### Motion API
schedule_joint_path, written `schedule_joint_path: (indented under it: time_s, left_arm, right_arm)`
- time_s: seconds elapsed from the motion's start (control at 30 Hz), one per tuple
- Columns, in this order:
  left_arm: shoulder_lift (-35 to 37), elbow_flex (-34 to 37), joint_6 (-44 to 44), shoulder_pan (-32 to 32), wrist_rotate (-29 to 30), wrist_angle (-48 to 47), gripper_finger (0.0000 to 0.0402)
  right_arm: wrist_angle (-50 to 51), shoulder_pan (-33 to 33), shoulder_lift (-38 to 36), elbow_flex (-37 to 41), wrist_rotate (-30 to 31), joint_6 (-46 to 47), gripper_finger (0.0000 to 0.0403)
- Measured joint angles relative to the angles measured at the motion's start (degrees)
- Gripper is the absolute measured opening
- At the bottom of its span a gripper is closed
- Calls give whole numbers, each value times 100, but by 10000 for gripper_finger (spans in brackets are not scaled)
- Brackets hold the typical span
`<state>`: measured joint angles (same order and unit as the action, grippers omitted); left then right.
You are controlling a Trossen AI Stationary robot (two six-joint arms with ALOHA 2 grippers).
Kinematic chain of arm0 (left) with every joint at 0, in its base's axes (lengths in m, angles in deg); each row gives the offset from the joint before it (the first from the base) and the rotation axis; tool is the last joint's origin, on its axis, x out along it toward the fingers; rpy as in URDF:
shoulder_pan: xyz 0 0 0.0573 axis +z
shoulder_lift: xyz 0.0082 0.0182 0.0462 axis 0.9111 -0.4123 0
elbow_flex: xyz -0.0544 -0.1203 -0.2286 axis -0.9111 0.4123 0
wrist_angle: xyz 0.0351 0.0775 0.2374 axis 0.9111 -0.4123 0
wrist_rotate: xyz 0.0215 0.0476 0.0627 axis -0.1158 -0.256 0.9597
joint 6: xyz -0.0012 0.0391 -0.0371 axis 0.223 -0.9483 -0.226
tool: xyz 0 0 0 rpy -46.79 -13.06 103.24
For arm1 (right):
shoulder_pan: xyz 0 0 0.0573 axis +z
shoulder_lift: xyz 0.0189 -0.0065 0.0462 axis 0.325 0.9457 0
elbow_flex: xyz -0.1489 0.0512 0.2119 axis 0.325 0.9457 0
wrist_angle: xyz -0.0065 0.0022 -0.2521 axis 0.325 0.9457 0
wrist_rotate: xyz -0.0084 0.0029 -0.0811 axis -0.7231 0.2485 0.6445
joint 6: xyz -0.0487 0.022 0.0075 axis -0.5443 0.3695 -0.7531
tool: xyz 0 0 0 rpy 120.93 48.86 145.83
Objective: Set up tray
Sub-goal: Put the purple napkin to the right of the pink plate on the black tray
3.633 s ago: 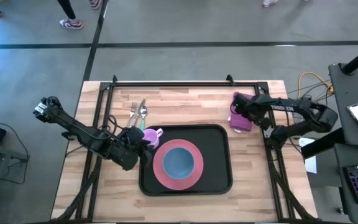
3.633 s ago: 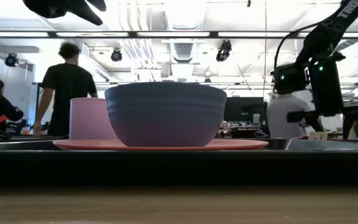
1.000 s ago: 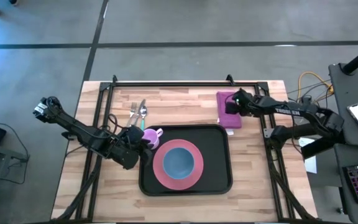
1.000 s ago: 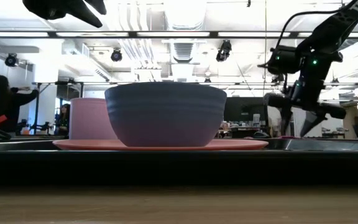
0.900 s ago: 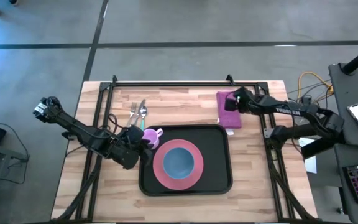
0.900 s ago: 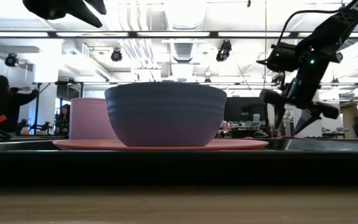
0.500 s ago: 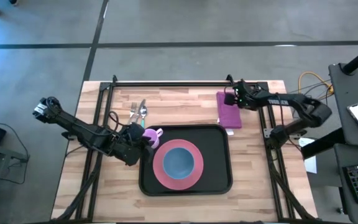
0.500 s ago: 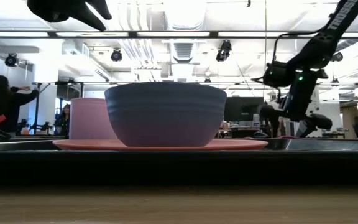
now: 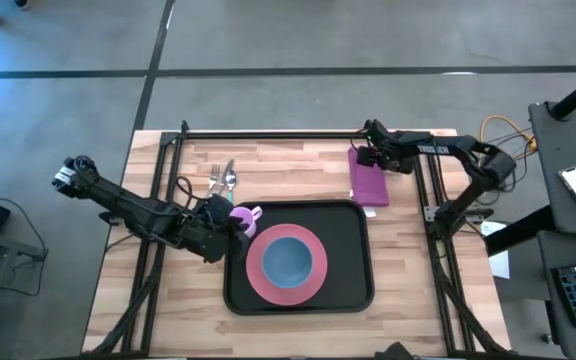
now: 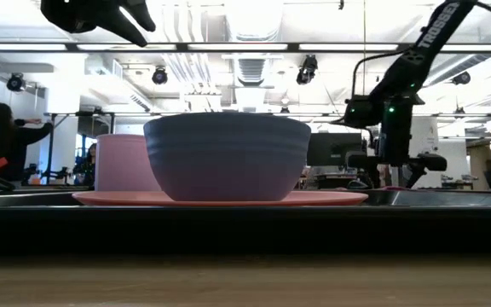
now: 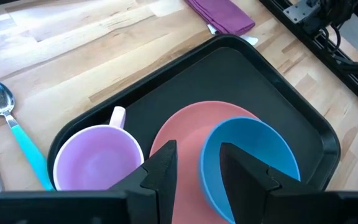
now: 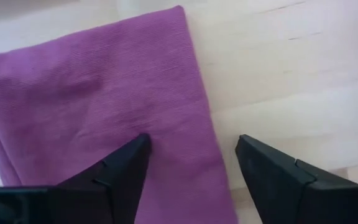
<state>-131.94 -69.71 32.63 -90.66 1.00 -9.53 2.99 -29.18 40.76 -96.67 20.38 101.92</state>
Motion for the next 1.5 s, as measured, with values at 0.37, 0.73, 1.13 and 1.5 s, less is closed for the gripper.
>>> schedule_joint_path:
  time_s: [0.37, 0.73, 1.13, 1.5]
  left_arm:
    - [0, 0, 0, 0, 0, -4, 102]
    - [0, 0, 2, -7, -1, -1, 102]
    - [0, 0, 2, -7, -46, -3, 102]
    - [0, -1, 0, -7, -44, -27, 102]
  right_arm:
    - [-4, 268, 304, -682, -592, -284, 170]
    - [-13, 377, 895, -974, -1189, -1074, 44]
    - [380, 435, -112, -907, -1512, -1987, 10]
    - [1005, 775, -1903, -911, -1385, -1513, 9]
